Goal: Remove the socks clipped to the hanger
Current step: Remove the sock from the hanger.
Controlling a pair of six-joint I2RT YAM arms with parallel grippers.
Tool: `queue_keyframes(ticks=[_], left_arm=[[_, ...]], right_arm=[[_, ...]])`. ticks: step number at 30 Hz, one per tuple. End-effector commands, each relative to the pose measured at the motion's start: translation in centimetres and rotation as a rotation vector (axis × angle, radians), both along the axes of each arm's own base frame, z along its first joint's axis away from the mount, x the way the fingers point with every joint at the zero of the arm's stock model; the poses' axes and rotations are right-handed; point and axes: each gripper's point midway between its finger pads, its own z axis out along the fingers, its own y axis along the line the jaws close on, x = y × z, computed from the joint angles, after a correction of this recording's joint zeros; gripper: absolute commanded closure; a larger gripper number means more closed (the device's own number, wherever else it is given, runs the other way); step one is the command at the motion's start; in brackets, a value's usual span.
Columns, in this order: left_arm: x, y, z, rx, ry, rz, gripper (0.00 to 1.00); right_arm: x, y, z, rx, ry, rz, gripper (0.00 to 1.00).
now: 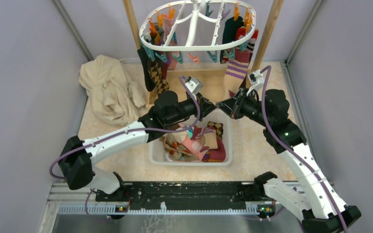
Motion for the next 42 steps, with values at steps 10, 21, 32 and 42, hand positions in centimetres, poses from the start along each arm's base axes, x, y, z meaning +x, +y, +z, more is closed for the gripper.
queue_keyframes(ticks=[10, 21, 32, 42], left_arm=[[-0.2, 2.5, 1.0, 0.013, -0.001, 0.067, 0.91], [-0.4, 6.0, 0.3, 0.044, 0.013, 0.158, 0.89], [1.1, 9.0, -0.1, 0.079, 0.039, 0.278, 0.89], [2.0, 11.2, 0.1, 0.104, 0.045, 0.332, 0.88]], right_arm=[[-0.3, -0.4, 1.2, 0.003, -0.031, -0.020, 0.81], [-0.3, -1.1, 1.5, -0.032, -0.038, -0.052, 0.63], [-0.5, -2.0, 2.1, -0.061, -0.060, -0.082, 0.58], [-0.2, -2.1, 2.0, -0.071, -0.059, -0.094, 0.56]])
